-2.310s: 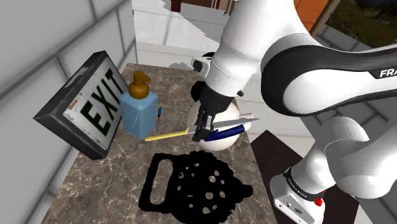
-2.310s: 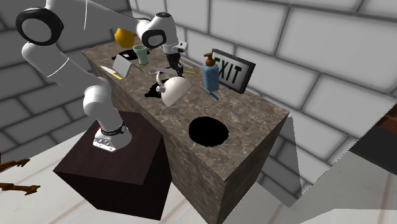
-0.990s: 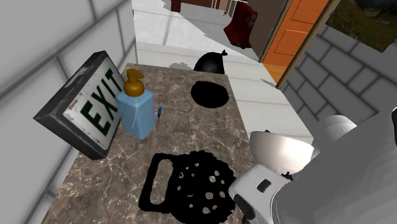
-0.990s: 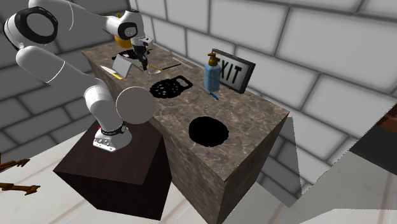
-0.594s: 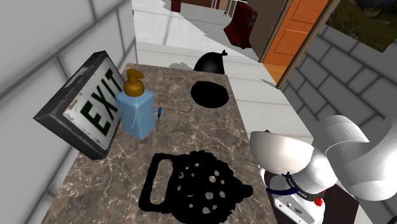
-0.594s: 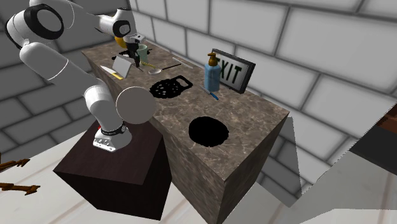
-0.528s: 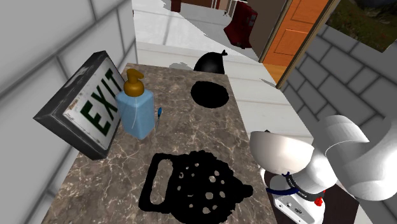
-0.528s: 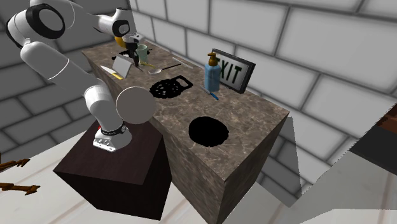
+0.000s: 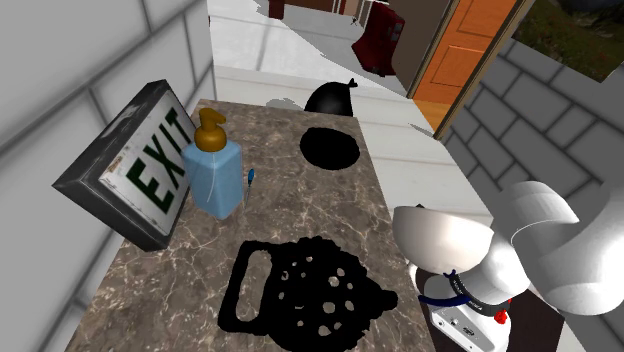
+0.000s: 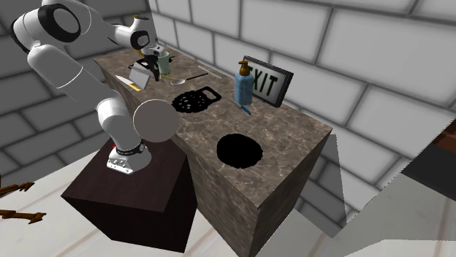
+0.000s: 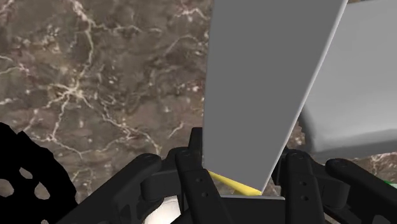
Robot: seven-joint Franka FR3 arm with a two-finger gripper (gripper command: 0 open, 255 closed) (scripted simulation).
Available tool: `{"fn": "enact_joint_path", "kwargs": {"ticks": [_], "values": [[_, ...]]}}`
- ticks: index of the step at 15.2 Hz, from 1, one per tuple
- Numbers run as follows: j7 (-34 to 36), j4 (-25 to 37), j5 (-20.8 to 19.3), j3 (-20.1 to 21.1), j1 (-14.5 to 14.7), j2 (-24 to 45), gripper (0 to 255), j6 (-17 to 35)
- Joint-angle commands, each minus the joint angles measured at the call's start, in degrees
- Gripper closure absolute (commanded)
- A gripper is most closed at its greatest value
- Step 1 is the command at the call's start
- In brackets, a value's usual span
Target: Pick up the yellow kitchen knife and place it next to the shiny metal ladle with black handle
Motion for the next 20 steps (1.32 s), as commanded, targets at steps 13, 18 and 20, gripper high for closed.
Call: {"fn": "enact_joint_path", "kwargs": {"ticks": [13,18,20], "values": [[1.39,-4.58,-1.46,7.34,-3.76,6.99,255,11.35],[1.8,-4.62,-2.03,6.5,-2.91,7.36,255,11.53],[4.07,-3.25,-4.34,8.79,-4.66,9.69,0,12.47]]}}
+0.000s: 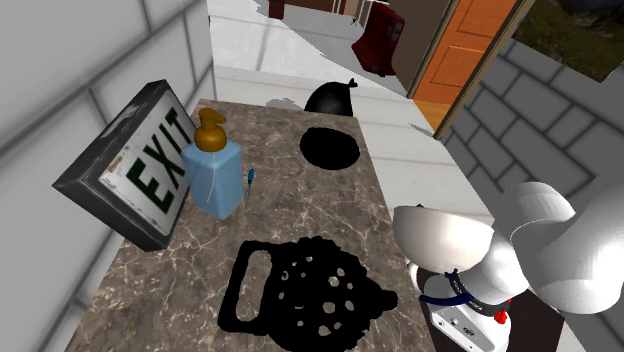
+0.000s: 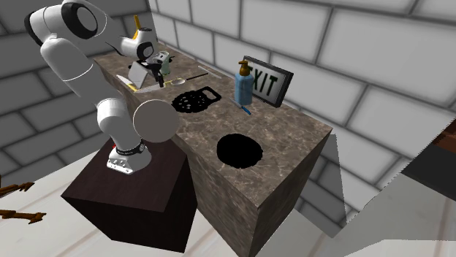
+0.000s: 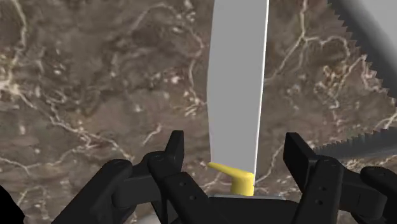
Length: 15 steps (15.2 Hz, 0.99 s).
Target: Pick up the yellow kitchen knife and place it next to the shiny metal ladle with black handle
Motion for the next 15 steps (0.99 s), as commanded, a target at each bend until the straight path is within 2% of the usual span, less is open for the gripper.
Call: {"fn": "enact_joint_path", "kwargs": {"ticks": [1,3,4,8,15], "values": [[0.63,0.41,-0.86,1.05,-0.14,1.02,0,-2.3],[0.16,0.22,-0.05,0.49,0.47,0.16,0,-2.83],[-2.05,-1.9,2.36,-1.16,1.97,-1.87,0,-2.76],[-4.49,1.2,4.9,-6.75,4.75,-8.78,0,-12.29],[-4.76,1.23,5.25,-6.29,4.23,-9.04,0,-12.44]]}}
